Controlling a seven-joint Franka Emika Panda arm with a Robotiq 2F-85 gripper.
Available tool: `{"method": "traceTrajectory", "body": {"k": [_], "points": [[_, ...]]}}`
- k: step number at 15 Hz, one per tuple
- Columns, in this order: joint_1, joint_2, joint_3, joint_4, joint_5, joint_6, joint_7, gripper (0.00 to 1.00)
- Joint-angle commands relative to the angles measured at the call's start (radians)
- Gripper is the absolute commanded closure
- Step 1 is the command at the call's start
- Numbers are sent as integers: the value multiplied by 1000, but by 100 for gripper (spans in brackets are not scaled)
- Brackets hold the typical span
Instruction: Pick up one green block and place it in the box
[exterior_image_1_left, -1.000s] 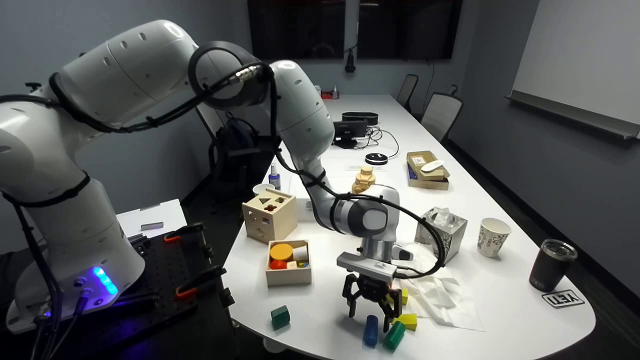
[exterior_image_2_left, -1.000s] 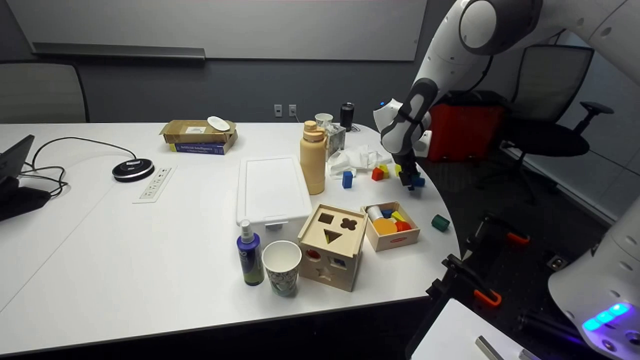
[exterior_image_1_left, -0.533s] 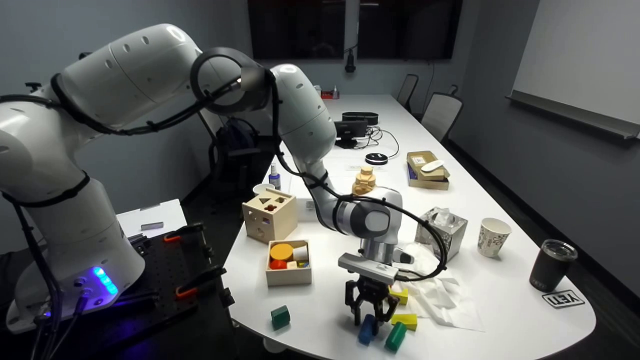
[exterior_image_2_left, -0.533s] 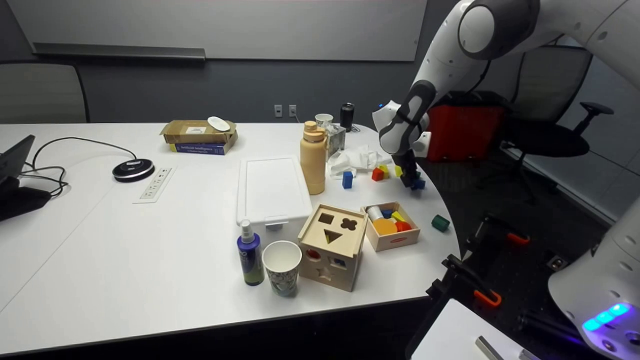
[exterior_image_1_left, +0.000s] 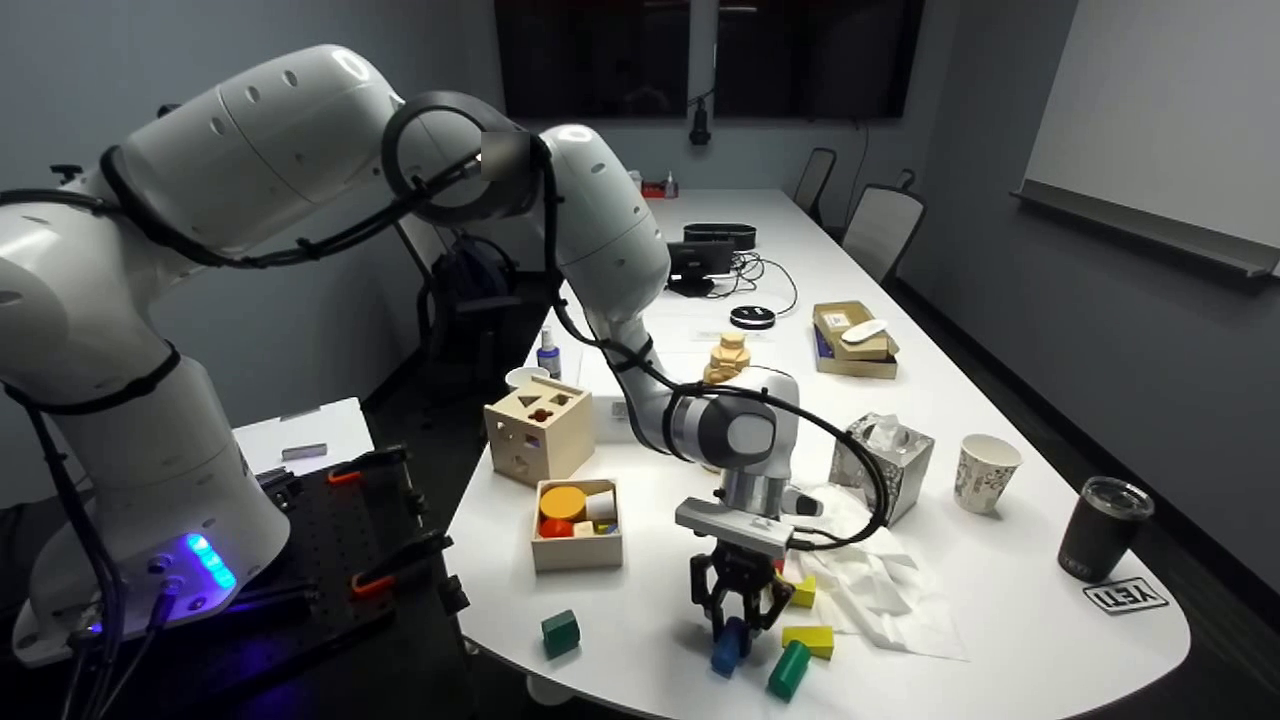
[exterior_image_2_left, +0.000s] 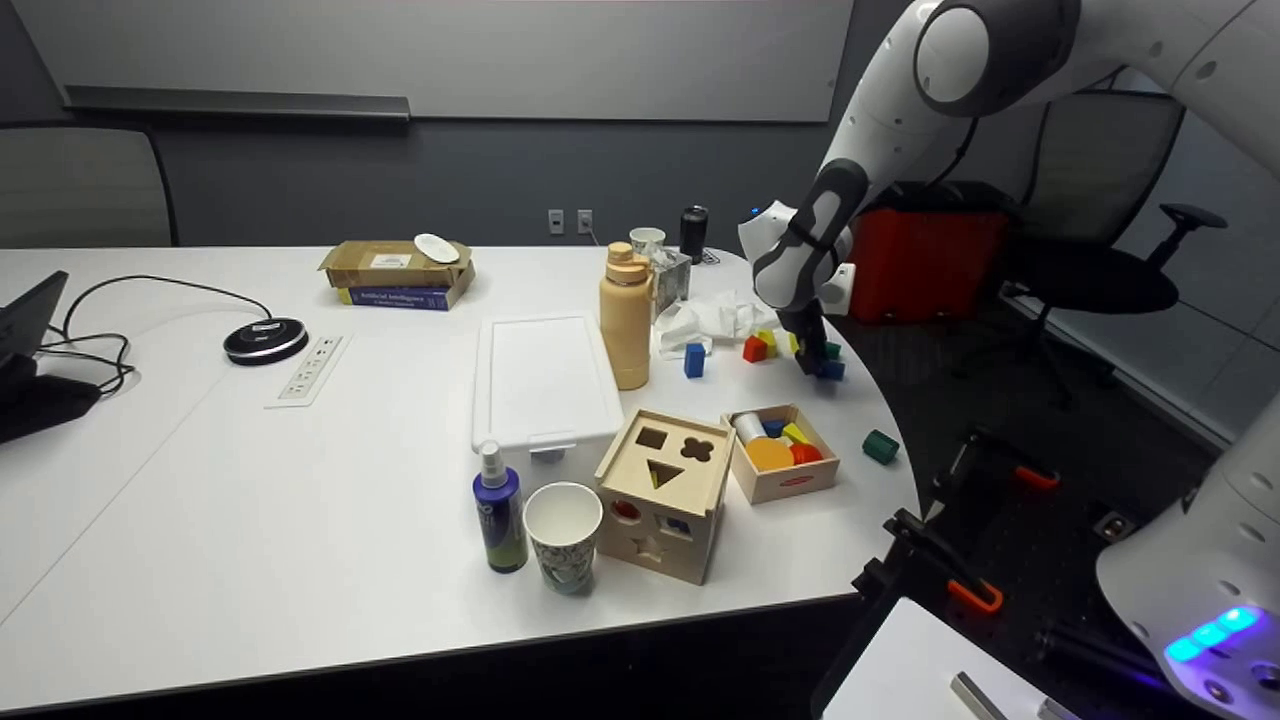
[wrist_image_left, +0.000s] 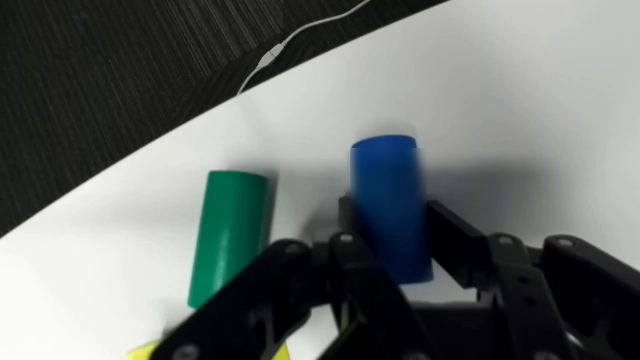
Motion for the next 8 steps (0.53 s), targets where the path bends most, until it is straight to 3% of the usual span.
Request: {"method": "traceTrajectory", "body": {"k": [1, 8], "points": [[53, -141, 8, -177, -32, 41, -12, 88], [145, -358, 43, -455, -100, 59, -16, 88]]}}
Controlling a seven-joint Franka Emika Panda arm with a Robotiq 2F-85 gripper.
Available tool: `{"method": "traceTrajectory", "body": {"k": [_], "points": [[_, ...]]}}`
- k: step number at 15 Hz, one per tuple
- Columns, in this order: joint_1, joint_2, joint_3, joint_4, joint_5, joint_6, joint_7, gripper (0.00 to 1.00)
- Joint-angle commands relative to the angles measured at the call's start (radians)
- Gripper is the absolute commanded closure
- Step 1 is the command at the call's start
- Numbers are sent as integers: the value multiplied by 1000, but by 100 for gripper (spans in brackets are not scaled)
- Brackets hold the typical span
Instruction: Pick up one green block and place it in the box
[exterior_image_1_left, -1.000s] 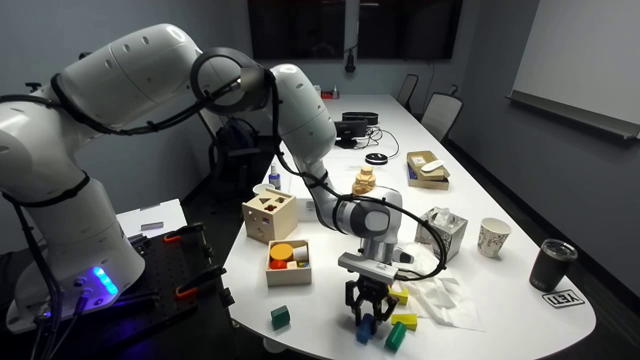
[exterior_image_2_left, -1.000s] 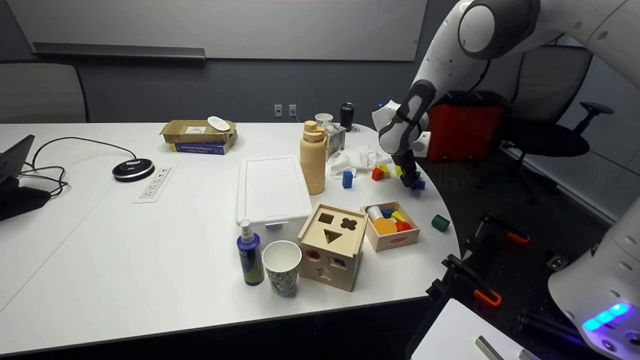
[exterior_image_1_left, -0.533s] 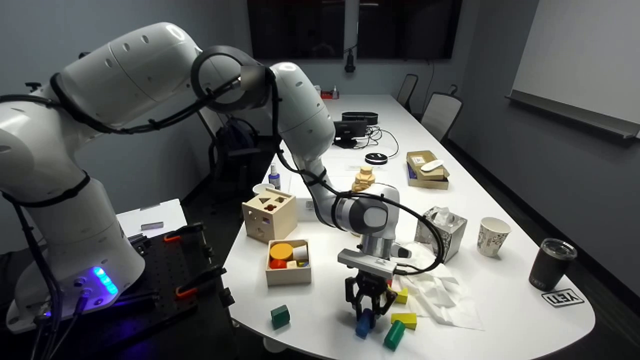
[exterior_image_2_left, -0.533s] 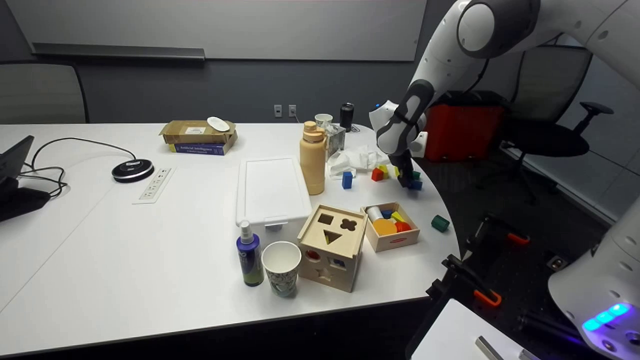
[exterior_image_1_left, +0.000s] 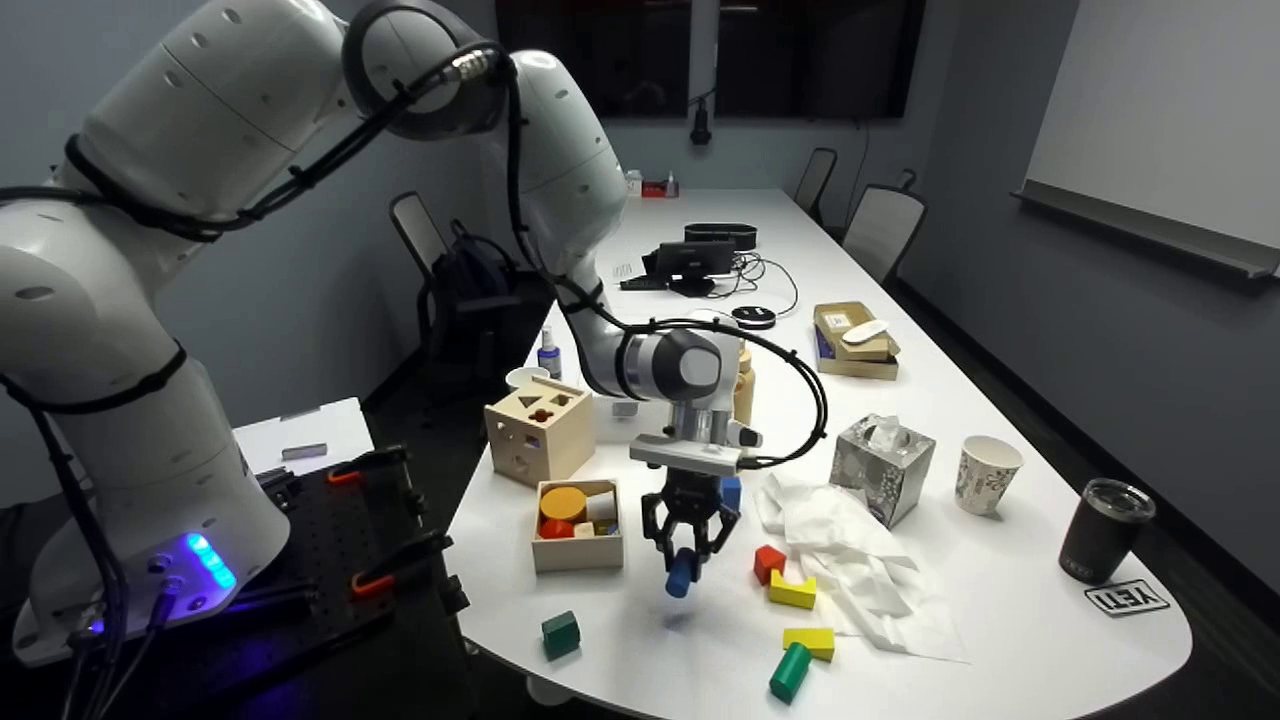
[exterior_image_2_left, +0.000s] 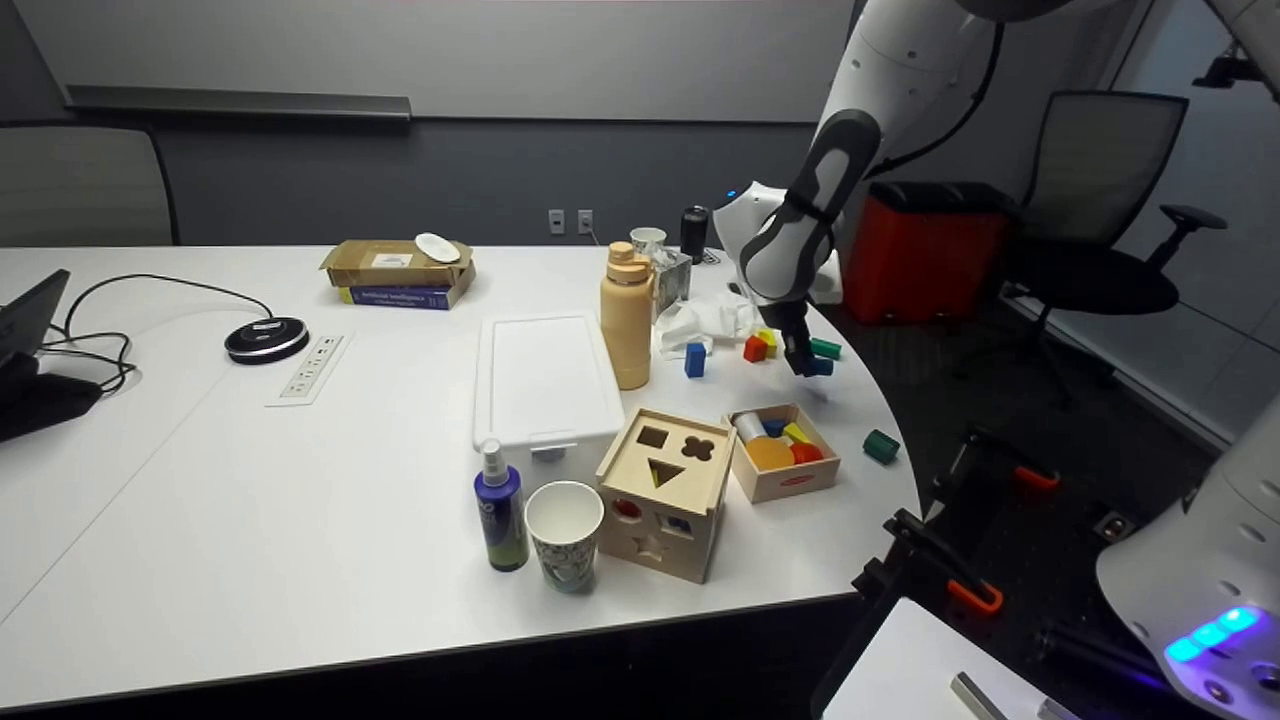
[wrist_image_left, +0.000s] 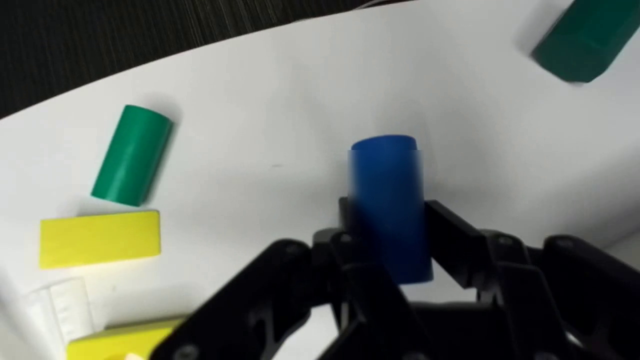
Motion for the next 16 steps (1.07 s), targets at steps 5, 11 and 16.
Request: {"method": "traceTrajectory", "body": {"k": [5, 11, 16], "points": [[43, -174, 79, -278, -33, 0, -52, 88], [63, -216, 124, -354, -25, 14, -46, 88], [73, -229, 143, -357, -19, 18, -36, 88]]}}
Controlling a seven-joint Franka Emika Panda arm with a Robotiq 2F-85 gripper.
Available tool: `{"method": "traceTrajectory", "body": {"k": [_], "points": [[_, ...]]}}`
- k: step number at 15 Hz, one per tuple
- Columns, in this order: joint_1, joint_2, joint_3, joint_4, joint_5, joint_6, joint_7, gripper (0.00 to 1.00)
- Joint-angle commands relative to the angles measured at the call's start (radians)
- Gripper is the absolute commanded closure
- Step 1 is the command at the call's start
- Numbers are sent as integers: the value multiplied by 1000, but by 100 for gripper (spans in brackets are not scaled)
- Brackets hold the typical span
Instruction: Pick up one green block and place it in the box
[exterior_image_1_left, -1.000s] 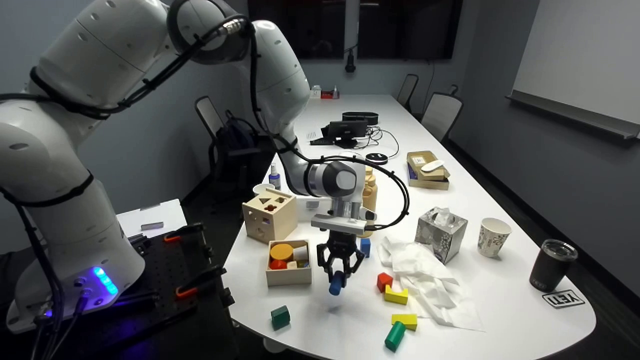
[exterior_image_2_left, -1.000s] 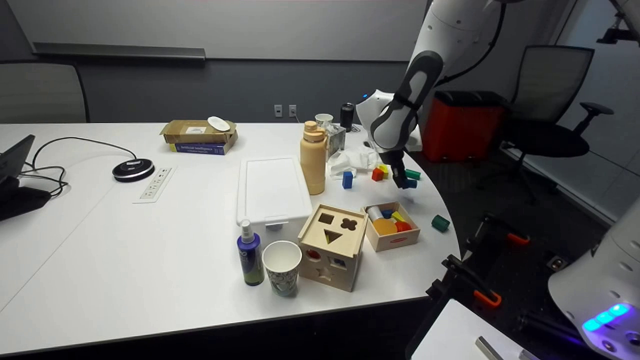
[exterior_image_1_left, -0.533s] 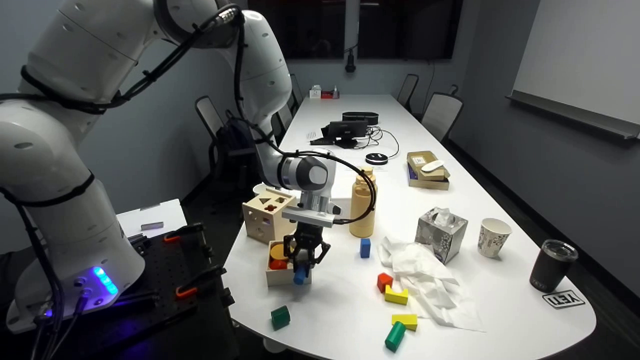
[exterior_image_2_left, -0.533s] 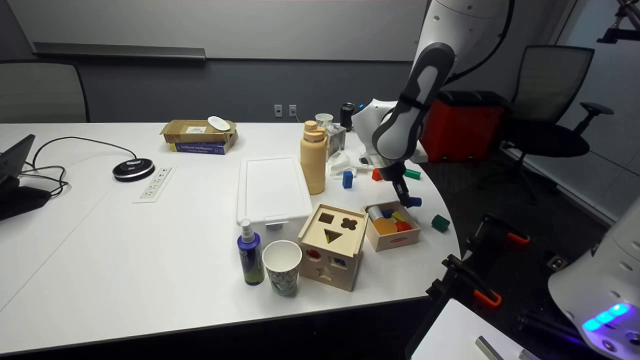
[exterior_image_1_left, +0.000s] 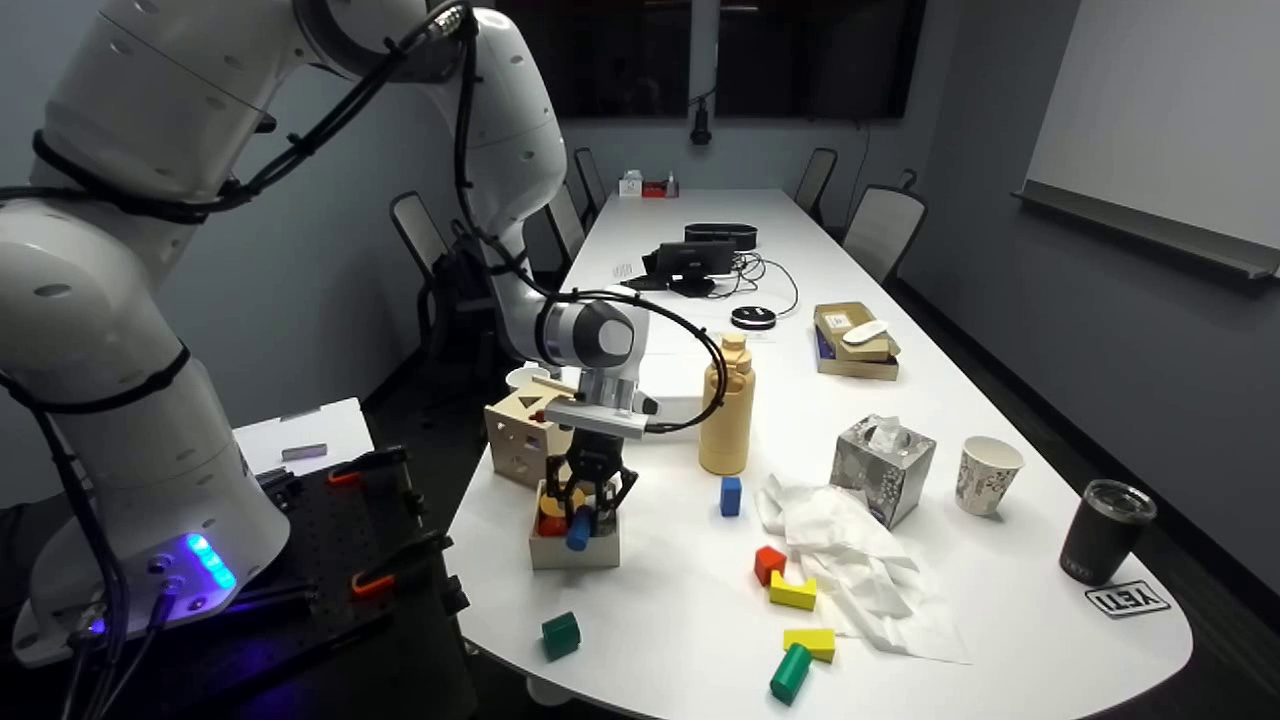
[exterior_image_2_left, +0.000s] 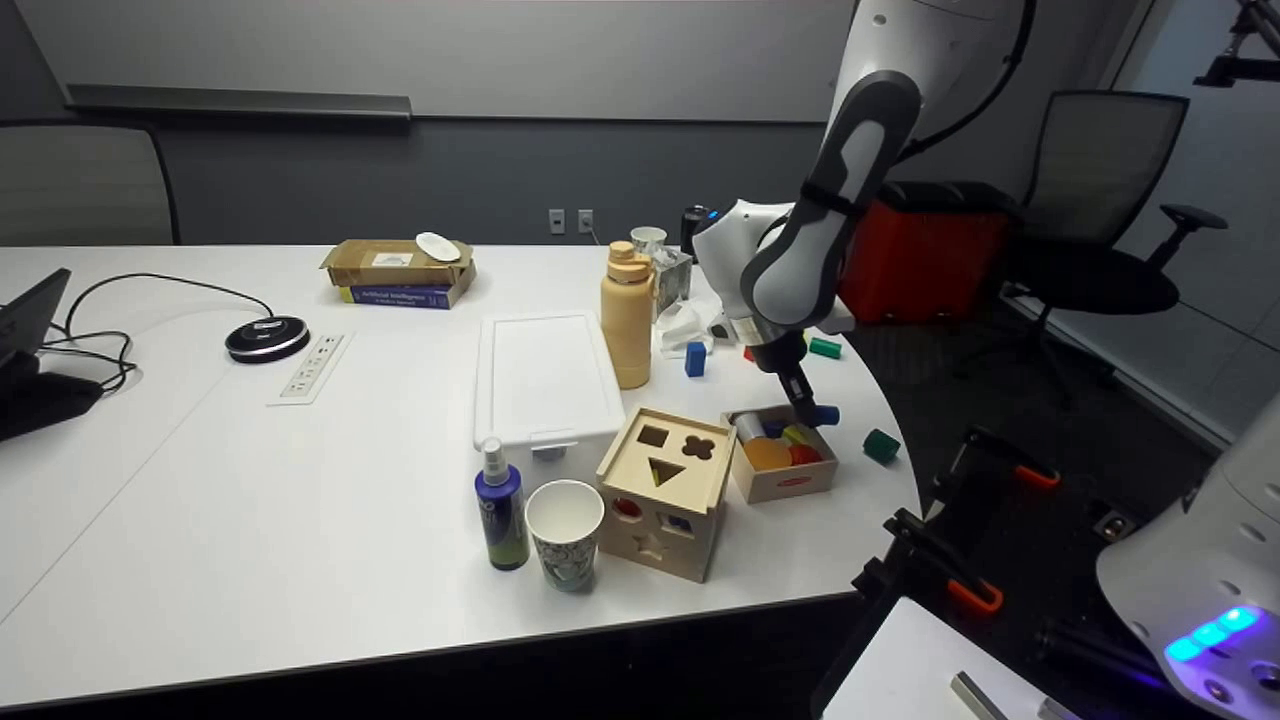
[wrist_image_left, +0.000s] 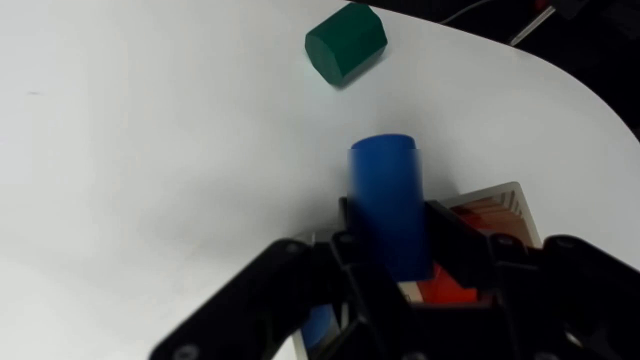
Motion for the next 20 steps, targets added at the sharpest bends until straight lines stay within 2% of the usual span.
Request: {"method": "traceTrajectory", "body": {"k": [1, 7, 13, 20], "points": [[8, -43, 3, -29, 4, 16, -10, 88], [23, 14, -6, 24, 3, 90, 36, 88], [38, 22, -3, 45, 12, 101, 51, 88], [57, -8, 19, 41, 70, 13, 48, 88]]}}
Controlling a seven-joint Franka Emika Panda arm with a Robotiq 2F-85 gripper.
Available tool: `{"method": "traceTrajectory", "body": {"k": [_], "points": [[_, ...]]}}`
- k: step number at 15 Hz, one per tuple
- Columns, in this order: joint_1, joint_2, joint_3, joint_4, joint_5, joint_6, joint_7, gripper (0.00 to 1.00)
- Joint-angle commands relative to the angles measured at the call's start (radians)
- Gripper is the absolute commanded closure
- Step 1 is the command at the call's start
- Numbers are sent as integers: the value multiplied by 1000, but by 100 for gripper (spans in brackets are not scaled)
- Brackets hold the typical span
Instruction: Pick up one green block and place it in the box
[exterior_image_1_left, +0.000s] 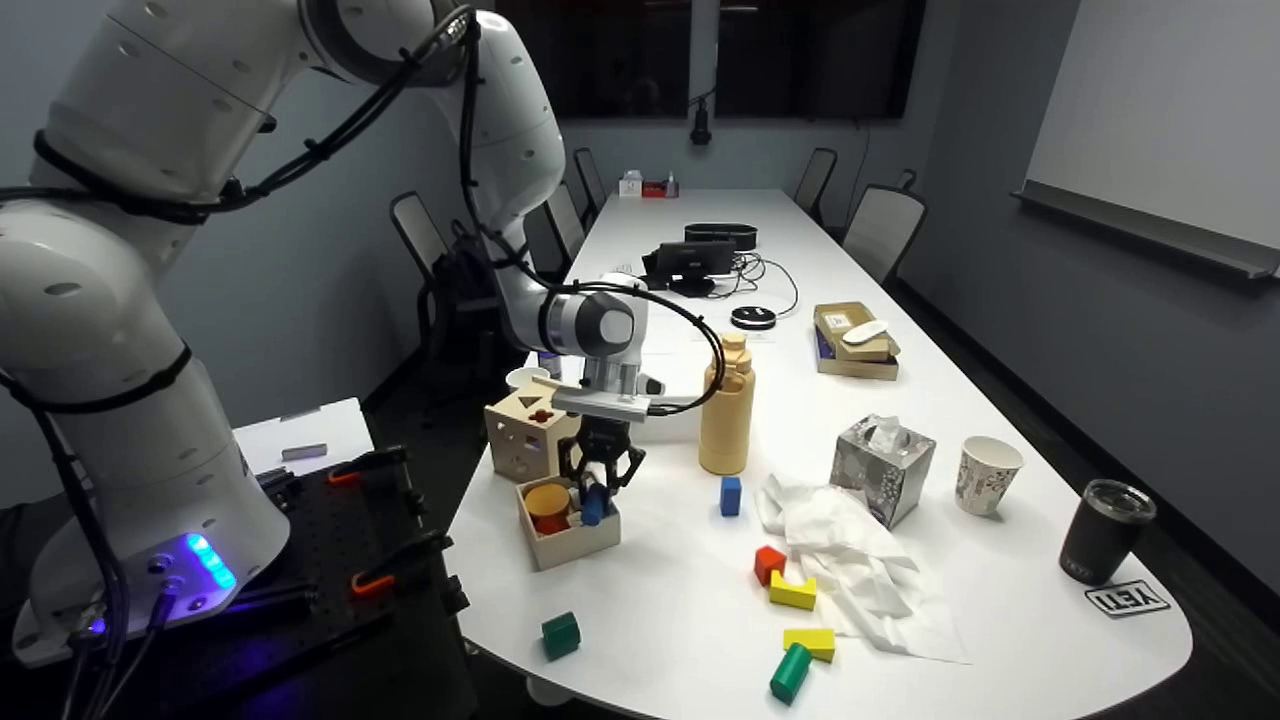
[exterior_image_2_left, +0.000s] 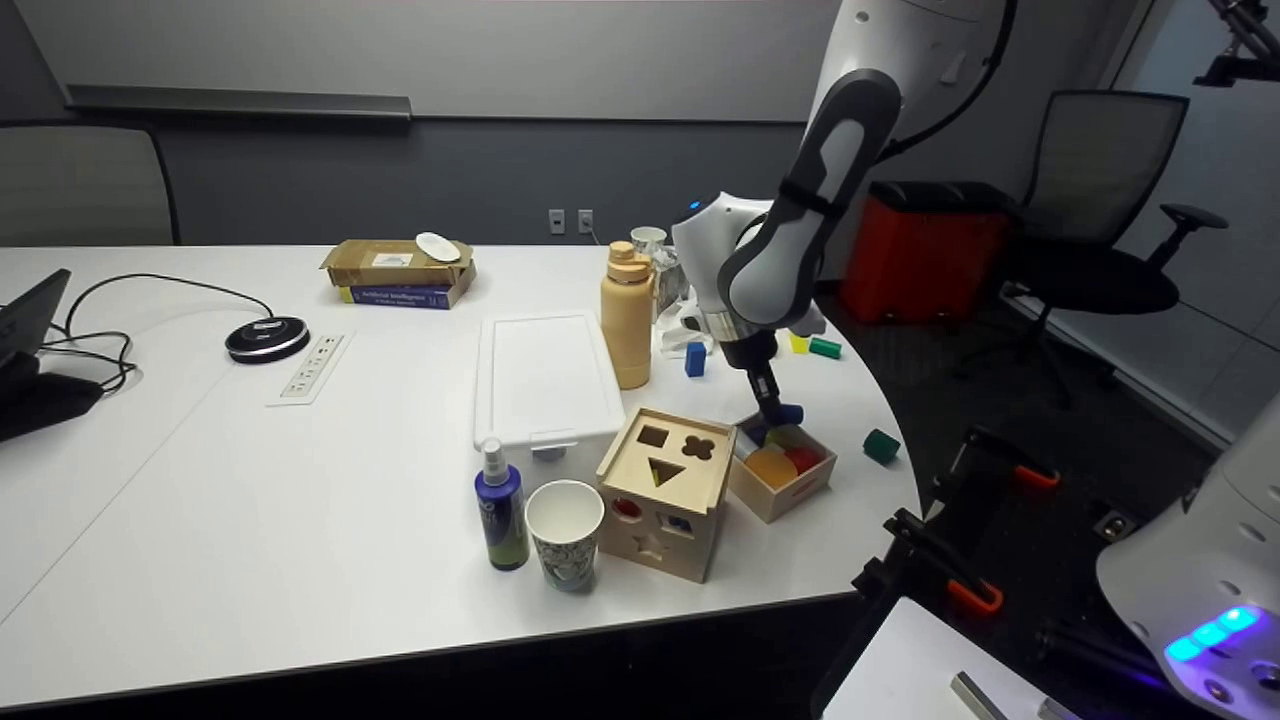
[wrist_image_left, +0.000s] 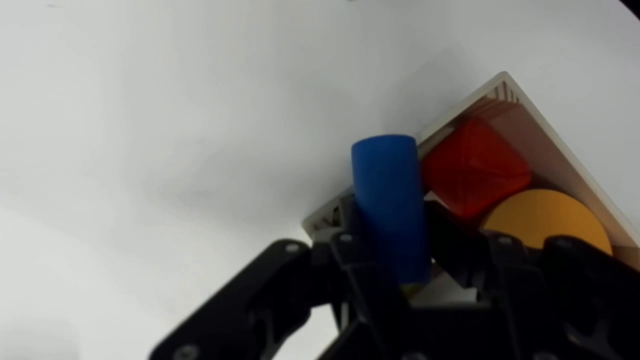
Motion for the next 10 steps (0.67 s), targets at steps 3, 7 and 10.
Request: {"method": "traceTrajectory", "body": {"k": [3, 7, 10], "points": [[27, -37, 14, -13, 47, -79, 14, 88], [38, -24, 10, -4, 48, -51, 36, 88], [48, -20, 1, -7, 33, -40, 55, 37]]}}
